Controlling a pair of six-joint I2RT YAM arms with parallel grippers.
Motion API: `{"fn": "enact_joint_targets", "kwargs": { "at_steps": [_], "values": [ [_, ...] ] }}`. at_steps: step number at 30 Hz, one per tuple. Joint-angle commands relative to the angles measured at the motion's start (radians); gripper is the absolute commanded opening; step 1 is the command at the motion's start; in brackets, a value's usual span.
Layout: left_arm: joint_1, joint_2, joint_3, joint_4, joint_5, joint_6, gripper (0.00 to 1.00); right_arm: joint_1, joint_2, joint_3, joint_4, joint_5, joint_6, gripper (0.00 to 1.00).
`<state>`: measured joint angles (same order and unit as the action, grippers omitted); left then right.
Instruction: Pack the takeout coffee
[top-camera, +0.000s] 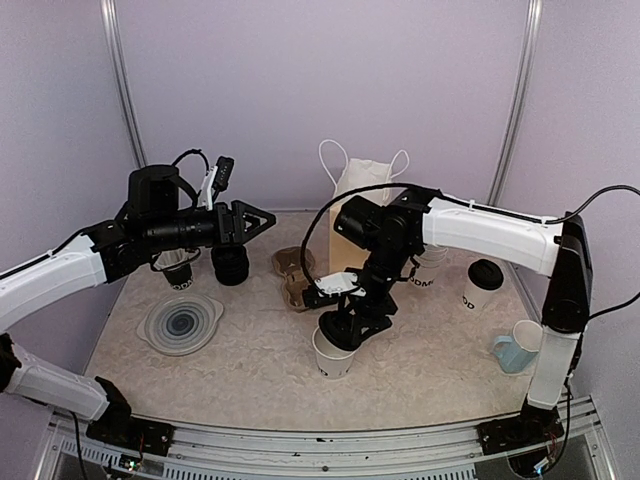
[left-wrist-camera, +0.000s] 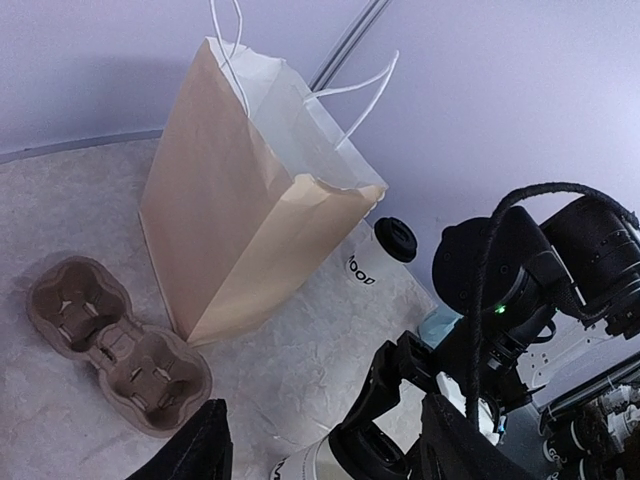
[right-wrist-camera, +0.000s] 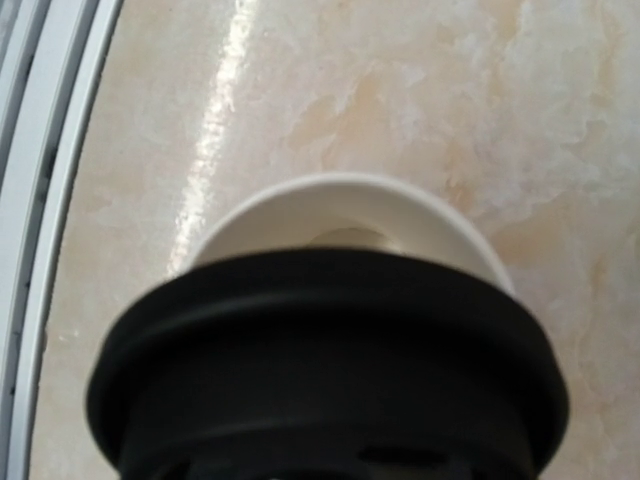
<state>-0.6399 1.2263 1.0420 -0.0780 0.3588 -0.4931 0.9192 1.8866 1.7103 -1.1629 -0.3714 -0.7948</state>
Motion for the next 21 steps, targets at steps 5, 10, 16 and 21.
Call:
{"fn": "enact_joint_targets", "kwargs": {
  "at_steps": [5, 10, 16, 21],
  "values": [
    [0.017, -0.014, -0.032, 0.020, 0.007, 0.013, 0.63, 0.026, 0.043, 0.042, -0.019, 0.027, 0.024, 0.72],
    [0.022, -0.016, -0.048, 0.021, 0.007, 0.013, 0.63, 0.040, 0.052, 0.049, -0.020, 0.027, 0.027, 0.75],
    [0.039, -0.019, -0.075, 0.011, 0.000, -0.003, 0.63, 0.051, 0.061, 0.048, -0.020, 0.035, 0.035, 0.79],
    [0.048, -0.025, -0.078, -0.023, -0.027, -0.019, 0.63, 0.052, 0.060, 0.053, -0.014, 0.040, 0.041, 0.84]
  ]
}}
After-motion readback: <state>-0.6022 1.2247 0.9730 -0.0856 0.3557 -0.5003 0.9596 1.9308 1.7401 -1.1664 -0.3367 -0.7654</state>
